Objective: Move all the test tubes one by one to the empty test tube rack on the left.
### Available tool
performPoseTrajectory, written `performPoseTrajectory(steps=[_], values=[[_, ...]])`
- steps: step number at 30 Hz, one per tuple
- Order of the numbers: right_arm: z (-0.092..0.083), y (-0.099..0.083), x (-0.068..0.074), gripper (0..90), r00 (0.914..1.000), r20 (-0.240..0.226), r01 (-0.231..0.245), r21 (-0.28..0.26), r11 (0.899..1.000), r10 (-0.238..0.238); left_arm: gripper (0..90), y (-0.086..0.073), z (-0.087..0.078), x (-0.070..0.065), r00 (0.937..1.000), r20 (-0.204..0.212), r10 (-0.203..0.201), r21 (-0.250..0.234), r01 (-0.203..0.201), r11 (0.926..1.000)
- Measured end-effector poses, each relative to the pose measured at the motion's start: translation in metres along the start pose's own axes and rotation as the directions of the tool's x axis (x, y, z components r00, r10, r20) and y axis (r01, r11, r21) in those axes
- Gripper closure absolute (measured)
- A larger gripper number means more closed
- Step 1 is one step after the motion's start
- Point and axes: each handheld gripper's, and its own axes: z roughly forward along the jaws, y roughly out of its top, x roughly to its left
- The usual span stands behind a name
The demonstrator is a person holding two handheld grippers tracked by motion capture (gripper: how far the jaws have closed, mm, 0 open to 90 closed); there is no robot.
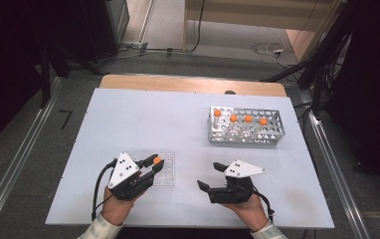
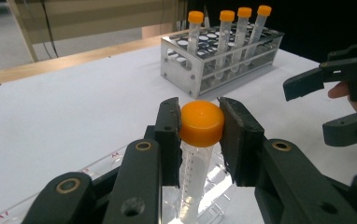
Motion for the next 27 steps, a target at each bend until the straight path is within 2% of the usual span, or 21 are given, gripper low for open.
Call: performPoseTrajectory(steps=[5,10,12,15,17,18,19,20,22,24,27], values=[[0.0,0.0,0.0,19.2,1.0,0.0,-0.001,0.0,1.0,0.001,68.8,-0.001,0.001,0.001,0.9999,0.008,-0.007,0.003,0.007,1.0],[0.001,0.0,0.0,19.2,1.0,0.001,0.002,0.004,1.0,-0.002,61.1,-0.001,0.001,0.002,0.9996,0.023,-0.018,0.004,0.018,0.9998],[0.001,0.0,0.0,19.2,1.0,0.001,0.002,0.003,1.0,-0.002,60.8,-0.001,0.001,0.002,0.9995,0.027,-0.019,0.002,0.019,0.9998],[0.0,0.0,-0.001,19.3,1.0,0.004,-0.001,0.001,1.0,0.001,54.0,-0.001,0.001,0.002,0.9993,0.028,-0.026,-0.007,0.026,0.9996],[0.0,0.0,-0.002,19.4,0.9999,0.011,-0.003,-0.003,1.0,0.003,47.9,0.0,0.0,0.003,0.9994,0.015,-0.03,-0.021,0.031,0.9993],[-0.001,-0.001,-0.004,19.6,0.9997,0.02,-0.01,-0.005,1.0,0.01,39.1,0.0,0.0,0.002,0.9994,0.002,-0.034,-0.029,0.035,0.999],[-0.002,-0.001,-0.006,19.8,0.9996,0.026,-0.015,-0.008,1.0,0.015,36.2,0.0,-0.001,0.003,0.9993,-0.007,-0.037,-0.034,0.037,0.9987],[-0.002,-0.001,-0.007,20.4,0.9993,0.033,-0.017,-0.014,1.0,0.018,34.1,0.001,-0.003,0.004,0.9982,-0.022,-0.055,-0.058,0.054,0.9969],[-0.003,-0.001,-0.009,20.9,0.9991,0.037,-0.02,-0.014,1.0,0.02,32.0,0.001,-0.003,0.006,0.9976,-0.026,-0.064,-0.063,0.062,0.9961],[-0.004,-0.001,-0.012,21.5,0.9985,0.049,-0.024,-0.024,0.999,0.025,29.8,0.0,-0.003,0.009,0.9952,-0.031,-0.093,-0.073,0.091,0.9932],[-0.008,-0.001,-0.021,21.6,0.9952,0.086,-0.042,-0.039,0.998,0.046,27.6,-0.002,-0.003,0.014,0.9918,-0.044,-0.12,-0.081,0.117,0.9899]])
